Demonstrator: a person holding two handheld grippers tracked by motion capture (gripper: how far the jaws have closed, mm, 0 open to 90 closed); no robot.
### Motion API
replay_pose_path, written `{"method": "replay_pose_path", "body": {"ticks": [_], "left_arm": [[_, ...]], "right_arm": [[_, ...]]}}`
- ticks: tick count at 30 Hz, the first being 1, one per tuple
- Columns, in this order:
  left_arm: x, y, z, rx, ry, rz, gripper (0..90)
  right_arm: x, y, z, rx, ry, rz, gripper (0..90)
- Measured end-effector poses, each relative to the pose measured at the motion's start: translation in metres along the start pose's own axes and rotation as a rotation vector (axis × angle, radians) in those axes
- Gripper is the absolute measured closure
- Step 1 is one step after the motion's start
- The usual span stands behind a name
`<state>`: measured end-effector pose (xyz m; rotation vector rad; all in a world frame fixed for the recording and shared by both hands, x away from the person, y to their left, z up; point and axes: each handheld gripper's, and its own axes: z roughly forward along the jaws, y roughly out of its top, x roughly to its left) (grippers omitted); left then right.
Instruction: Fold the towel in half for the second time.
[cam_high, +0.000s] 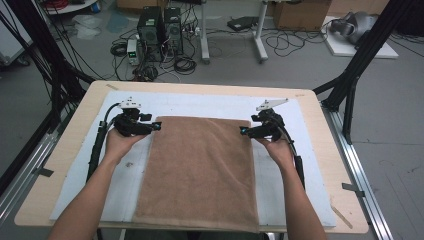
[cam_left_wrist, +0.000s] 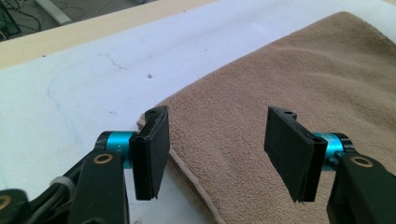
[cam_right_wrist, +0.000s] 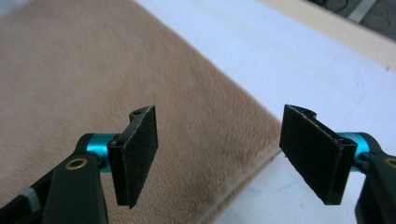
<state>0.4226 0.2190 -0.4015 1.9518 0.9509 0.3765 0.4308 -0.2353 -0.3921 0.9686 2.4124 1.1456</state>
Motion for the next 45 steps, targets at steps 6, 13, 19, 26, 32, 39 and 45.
{"method": "replay_pose_path", "body": {"ticks": [6,13,19,26,32,39,45], "left_arm": [[0.0,-0.008,0.014,0.091,0.003,-0.002,38.3],[-0.002,-0.015,0.023,0.143,0.003,-0.004,38.9],[-0.001,-0.029,0.022,0.11,0.028,-0.015,40.7],[0.002,-0.034,0.025,0.139,0.04,-0.038,42.1],[-0.002,-0.033,0.027,0.149,0.064,-0.031,47.4],[-0.006,-0.032,0.029,0.15,0.072,-0.044,55.6],[-0.004,-0.032,0.029,0.146,0.012,-0.083,71.1]], "right_arm": [[0.0,-0.015,0.013,0.043,-0.018,0.02,28.4],[-0.002,-0.028,0.021,0.067,-0.043,0.042,31.1],[0.0,-0.034,0.027,0.085,-0.041,0.055,31.1],[-0.004,-0.04,0.031,0.095,-0.033,0.106,32.9],[-0.001,-0.039,0.032,0.105,-0.022,0.118,45.0],[0.0,-0.038,0.032,0.105,0.002,0.157,59.6],[0.001,-0.038,0.033,0.097,0.066,0.172,77.3]]}}
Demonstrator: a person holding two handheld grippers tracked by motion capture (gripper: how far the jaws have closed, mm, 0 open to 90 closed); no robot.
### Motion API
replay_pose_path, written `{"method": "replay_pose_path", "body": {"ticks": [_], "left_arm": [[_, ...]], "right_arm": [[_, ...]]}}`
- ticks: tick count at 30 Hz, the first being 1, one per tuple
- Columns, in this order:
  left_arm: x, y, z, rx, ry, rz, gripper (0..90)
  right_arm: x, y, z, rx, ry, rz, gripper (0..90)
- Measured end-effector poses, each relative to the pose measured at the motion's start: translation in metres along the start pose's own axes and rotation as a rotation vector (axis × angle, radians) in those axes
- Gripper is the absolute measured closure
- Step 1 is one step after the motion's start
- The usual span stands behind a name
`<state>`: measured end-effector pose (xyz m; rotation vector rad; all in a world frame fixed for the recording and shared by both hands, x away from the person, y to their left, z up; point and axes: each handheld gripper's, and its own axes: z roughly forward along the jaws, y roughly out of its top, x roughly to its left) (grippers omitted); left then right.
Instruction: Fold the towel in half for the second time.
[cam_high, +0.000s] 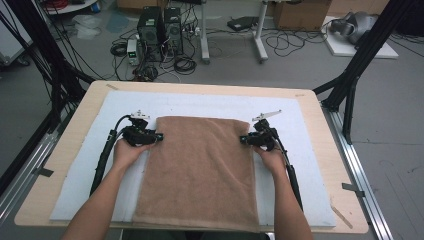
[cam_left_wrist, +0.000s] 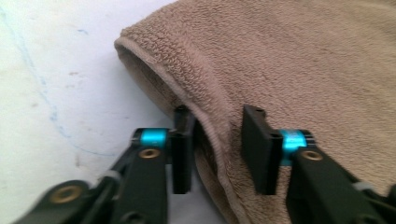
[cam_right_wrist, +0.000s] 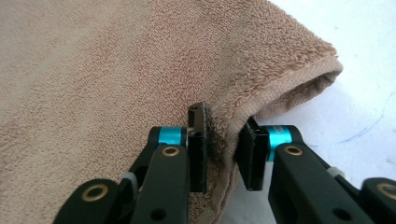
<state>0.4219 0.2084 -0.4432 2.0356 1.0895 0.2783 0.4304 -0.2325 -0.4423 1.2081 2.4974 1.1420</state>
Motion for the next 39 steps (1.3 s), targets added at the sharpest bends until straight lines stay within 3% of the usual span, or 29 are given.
{"method": "replay_pose_path", "body": {"ticks": [2,5,13,22,30,32,36,39], "left_arm": [[0.0,0.0,0.0,-0.003,-0.019,-0.02,77.6],[0.002,-0.001,-0.001,-0.007,-0.027,-0.031,79.9],[-0.003,0.006,-0.017,-0.063,-0.029,0.018,82.3],[-0.017,0.009,-0.059,-0.174,-0.056,0.101,82.5],[-0.038,-0.014,-0.089,-0.21,-0.095,0.173,82.1],[-0.044,-0.024,-0.095,-0.223,-0.112,0.191,81.9],[-0.053,-0.046,-0.101,-0.18,-0.139,0.233,81.7],[-0.058,-0.063,-0.104,-0.174,-0.152,0.237,81.4]], "right_arm": [[0.0,0.0,0.0,0.0,0.009,0.0,78.5],[0.0,0.001,-0.002,-0.004,0.02,0.004,79.6],[0.005,0.009,-0.025,-0.066,0.051,-0.047,80.3],[0.027,0.018,-0.066,-0.123,0.106,-0.147,80.2],[0.06,-0.002,-0.095,-0.079,0.132,-0.25,79.7],[0.066,-0.011,-0.097,-0.066,0.151,-0.253,79.4],[0.073,-0.031,-0.099,-0.047,0.187,-0.243,78.9],[0.077,-0.045,-0.097,-0.041,0.194,-0.236,78.8]]}}
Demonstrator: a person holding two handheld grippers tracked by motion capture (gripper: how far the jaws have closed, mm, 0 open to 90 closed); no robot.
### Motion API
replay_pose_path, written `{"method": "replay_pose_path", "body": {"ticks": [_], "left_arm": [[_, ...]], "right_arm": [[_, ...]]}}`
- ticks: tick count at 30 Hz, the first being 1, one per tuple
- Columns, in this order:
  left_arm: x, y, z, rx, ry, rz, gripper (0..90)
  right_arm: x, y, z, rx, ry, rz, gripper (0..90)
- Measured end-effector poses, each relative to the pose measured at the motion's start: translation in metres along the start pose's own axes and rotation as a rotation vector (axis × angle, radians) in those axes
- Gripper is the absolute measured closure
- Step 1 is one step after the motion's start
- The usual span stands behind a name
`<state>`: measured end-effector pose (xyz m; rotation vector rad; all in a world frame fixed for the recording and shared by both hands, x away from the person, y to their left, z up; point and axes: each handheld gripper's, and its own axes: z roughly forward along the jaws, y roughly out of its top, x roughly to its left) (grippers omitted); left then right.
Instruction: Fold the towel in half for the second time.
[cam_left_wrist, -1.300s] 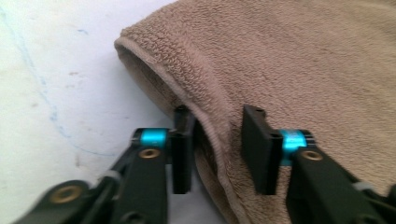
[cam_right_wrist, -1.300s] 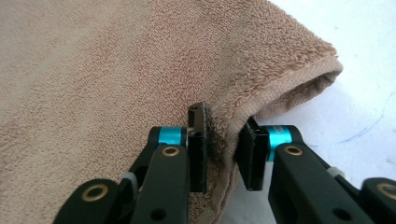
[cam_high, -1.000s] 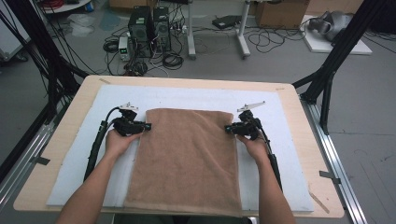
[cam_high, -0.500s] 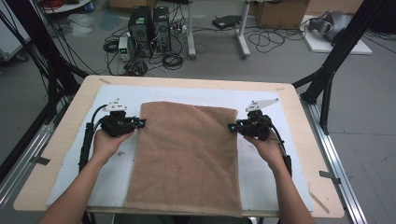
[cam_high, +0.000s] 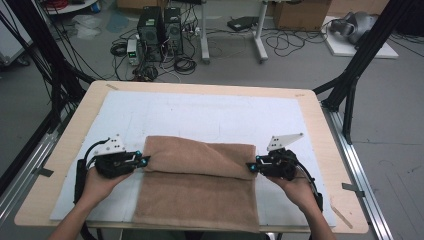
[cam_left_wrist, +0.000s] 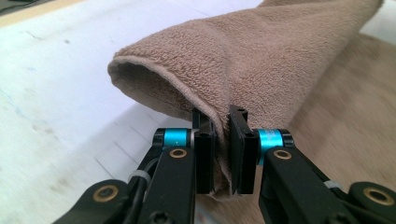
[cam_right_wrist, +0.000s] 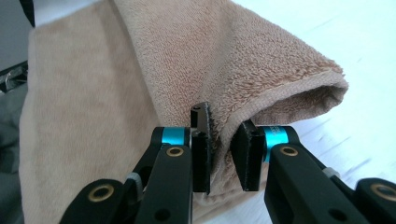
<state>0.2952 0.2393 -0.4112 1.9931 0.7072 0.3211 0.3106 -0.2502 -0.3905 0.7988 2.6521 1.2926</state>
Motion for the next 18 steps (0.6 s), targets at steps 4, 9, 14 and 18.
{"method": "replay_pose_path", "body": {"ticks": [4,9,14,18], "left_arm": [[-0.007,-0.014,-0.002,0.018,-0.001,0.009,80.4],[-0.007,-0.029,-0.007,0.049,0.01,-0.015,75.8],[-0.005,-0.029,-0.019,0.057,0.02,-0.018,69.2],[-0.002,-0.02,-0.025,0.05,0.034,-0.009,62.6]], "right_arm": [[0.009,-0.013,0.004,-0.005,-0.003,-0.001,78.0],[0.014,-0.025,0.003,-0.037,-0.026,0.02,72.3],[0.013,-0.03,-0.005,-0.06,-0.055,0.047,56.9],[0.014,-0.022,-0.016,-0.073,-0.085,0.048,49.0]]}}
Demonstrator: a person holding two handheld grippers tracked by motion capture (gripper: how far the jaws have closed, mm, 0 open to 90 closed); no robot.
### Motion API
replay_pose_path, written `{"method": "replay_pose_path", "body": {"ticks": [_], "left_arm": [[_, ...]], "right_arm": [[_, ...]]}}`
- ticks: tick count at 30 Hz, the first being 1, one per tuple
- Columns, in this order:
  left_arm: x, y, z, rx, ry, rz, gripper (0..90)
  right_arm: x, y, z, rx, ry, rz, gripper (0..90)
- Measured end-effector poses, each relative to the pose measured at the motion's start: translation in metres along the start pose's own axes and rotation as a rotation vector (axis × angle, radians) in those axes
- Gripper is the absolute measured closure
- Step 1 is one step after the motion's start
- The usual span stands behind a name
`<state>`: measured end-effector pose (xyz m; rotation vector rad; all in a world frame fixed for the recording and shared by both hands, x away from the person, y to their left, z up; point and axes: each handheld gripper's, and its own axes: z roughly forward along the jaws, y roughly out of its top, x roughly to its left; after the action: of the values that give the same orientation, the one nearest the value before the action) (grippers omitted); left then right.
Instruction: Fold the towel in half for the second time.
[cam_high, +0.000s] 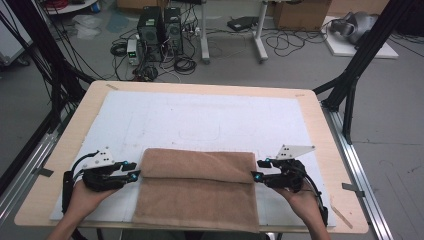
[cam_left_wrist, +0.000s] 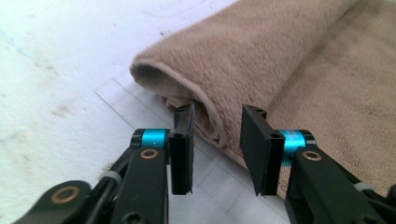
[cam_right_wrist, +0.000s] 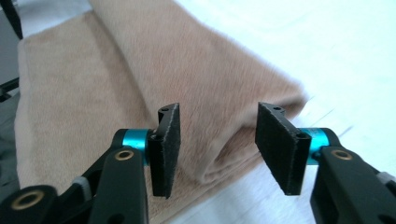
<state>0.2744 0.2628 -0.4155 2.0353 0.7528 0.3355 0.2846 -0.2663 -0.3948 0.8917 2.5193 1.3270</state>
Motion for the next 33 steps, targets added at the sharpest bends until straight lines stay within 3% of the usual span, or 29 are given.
{"method": "replay_pose_path", "body": {"ticks": [6,9,11,16,19,22,25,28,33], "left_arm": [[0.007,0.023,-0.001,-0.026,0.023,0.011,54.3],[0.015,0.032,0.007,-0.026,0.039,0.006,49.7],[0.019,0.038,0.016,-0.021,0.069,0.032,49.1],[0.028,0.046,0.041,0.018,0.078,0.01,44.8],[0.031,0.043,0.054,0.085,0.06,0.013,45.3],[0.034,0.039,0.062,0.132,0.035,-0.015,45.3],[0.037,0.037,0.068,0.169,0.006,-0.043,47.1],[0.037,0.034,0.07,0.177,-0.029,-0.063,54.5],[0.032,0.033,0.07,0.178,-0.063,-0.041,73.6]], "right_arm": [[-0.006,0.024,-0.003,-0.012,-0.034,-0.021,43.9],[-0.014,0.035,0.005,-0.001,-0.046,-0.033,42.1],[-0.021,0.04,0.013,0.008,-0.048,-0.016,40.7],[-0.031,0.043,0.037,0.056,-0.063,-0.009,36.1],[-0.036,0.038,0.049,0.08,-0.051,0.008,35.9],[-0.039,0.029,0.057,0.111,-0.033,0.03,36.5],[-0.041,0.02,0.062,0.121,0.002,0.049,44.5],[-0.041,0.013,0.064,0.12,0.044,0.065,54.5],[-0.038,0.013,0.065,0.125,0.089,0.056,73.4]]}}
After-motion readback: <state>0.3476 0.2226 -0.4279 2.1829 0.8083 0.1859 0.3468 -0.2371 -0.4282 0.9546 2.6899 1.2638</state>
